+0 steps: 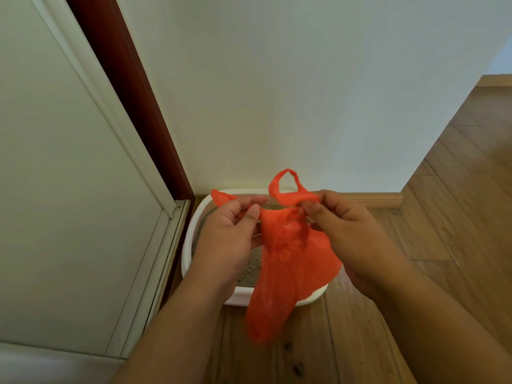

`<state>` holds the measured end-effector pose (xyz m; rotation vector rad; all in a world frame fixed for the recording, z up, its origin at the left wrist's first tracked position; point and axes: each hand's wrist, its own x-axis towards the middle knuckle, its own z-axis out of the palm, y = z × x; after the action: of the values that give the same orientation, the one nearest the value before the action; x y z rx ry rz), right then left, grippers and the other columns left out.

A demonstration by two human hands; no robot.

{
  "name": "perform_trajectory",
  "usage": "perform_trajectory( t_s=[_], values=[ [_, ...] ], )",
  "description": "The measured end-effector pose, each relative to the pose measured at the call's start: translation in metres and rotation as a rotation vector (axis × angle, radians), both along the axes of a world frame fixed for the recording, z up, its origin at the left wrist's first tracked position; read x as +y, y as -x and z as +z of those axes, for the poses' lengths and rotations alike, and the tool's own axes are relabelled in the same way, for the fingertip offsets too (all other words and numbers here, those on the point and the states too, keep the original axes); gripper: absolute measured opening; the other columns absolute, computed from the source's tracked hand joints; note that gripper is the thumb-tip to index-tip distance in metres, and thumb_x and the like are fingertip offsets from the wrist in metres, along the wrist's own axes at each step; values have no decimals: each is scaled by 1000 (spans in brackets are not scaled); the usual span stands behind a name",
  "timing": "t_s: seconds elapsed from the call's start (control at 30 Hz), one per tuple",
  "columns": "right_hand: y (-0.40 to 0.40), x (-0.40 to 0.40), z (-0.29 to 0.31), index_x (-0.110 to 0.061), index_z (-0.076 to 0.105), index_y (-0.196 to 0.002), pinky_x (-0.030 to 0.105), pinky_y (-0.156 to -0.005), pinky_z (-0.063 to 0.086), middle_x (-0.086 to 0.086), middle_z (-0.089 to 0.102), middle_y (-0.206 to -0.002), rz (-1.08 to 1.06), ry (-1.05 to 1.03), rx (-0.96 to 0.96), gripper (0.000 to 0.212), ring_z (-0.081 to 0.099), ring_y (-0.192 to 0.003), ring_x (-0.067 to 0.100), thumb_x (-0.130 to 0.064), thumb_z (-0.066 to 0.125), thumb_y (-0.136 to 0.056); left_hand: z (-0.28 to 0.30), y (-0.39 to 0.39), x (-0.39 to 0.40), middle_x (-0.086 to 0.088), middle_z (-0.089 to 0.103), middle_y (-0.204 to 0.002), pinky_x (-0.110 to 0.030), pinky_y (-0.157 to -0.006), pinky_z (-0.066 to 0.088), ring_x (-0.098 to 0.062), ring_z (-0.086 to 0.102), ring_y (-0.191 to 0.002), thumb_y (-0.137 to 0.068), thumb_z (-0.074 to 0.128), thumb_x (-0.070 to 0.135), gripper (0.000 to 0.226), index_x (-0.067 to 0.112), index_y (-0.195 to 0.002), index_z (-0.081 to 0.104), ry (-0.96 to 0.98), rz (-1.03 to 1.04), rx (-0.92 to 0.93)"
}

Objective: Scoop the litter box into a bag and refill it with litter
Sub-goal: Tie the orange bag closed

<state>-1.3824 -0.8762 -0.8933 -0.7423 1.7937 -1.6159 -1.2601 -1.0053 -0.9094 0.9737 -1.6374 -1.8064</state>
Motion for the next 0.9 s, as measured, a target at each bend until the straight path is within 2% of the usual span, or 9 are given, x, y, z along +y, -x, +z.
perform_trajectory(
  t_s=[0.07, 0.2, 0.33, 0.47, 0.53, 0.6, 0.73, 0.83, 0.9],
  values=[
    [3, 0, 1, -10, 73, -92, 43, -86, 48, 8, 72, -91, -61, 37, -185, 25, 63, -86, 21, -26, 56, -103, -1, 0, -2, -3, 78, -96, -27, -72, 62, -17, 77, -90, -107, 51, 13, 25, 22, -109, 74, -15, 23, -15],
    [7, 1, 5, -8, 66, -86, 36, -77, 48, 5, 69, -83, -167, 34, -380, 26, 61, -83, 21, -18, 50, -105, -4, -5, -15, -8, 76, -101, -23, -65, 60, -15, 78, -83, -109, 45, 8, 26, 15, -111, 70, -41, 105, -81],
    [9, 4, 6, -8, 59, -87, 31, -57, 48, 7, 62, -73, -251, -16, -430, 25, 60, -60, 18, -18, 47, -107, -8, -11, -27, -9, 76, -102, -27, -67, 60, -14, 78, -82, -109, 43, 8, 27, 18, -106, 69, 10, 171, -187],
    [12, 5, 5, -8, 60, -99, 32, -55, 46, 7, 57, -74, -284, 5, -368, 19, 55, -53, 16, -20, 47, -107, -8, -10, -22, -7, 75, -105, -38, -81, 63, -16, 78, -84, -110, 41, 12, 27, 19, -106, 67, 7, 176, -184],
    [11, 4, 5, -12, 58, -102, 33, -57, 52, 6, 64, -73, -321, 53, -267, 14, 63, -56, 16, -21, 49, -107, -5, -8, -16, -9, 74, -104, -41, -82, 63, -19, 79, -84, -111, 38, 12, 27, 17, -108, 64, -38, 148, -133],
    [8, 2, 6, -22, 51, -110, 33, -67, 61, 4, 74, -86, -316, 106, -149, 8, 75, -74, 17, -16, 53, -105, 1, -6, -9, -15, 74, -102, -39, -78, 65, -25, 79, -85, -112, 35, 11, 26, 11, -111, 61, -108, 99, -51],
    [2, -1, -1, -35, 50, -121, 34, -98, 57, -6, 67, -124, -72, 107, 189, 40, 67, -113, 5, -7, 64, -97, 8, -1, -1, -21, 75, -104, -37, -74, 65, -31, 78, -85, -112, 36, 11, 25, 7, -115, 60, -182, 34, 61],
    [-9, -2, -12, -41, 55, -135, 35, -111, 43, -21, 50, -144, 200, -187, 605, 49, 45, -135, 1, -43, 69, -88, 9, 0, 2, -14, 78, -101, -35, -74, 63, -29, 78, -87, -111, 38, 11, 25, 9, -116, 62, -176, -16, 122],
    [-9, -3, -18, -43, 49, -138, 46, -106, 44, -25, 53, -138, 195, -347, 783, 57, 48, -131, 4, -59, 60, -84, 9, 0, 2, -13, 79, -101, -36, -77, 63, -28, 78, -89, -111, 38, 11, 24, 9, -117, 61, -177, -45, 164]
  ],
)
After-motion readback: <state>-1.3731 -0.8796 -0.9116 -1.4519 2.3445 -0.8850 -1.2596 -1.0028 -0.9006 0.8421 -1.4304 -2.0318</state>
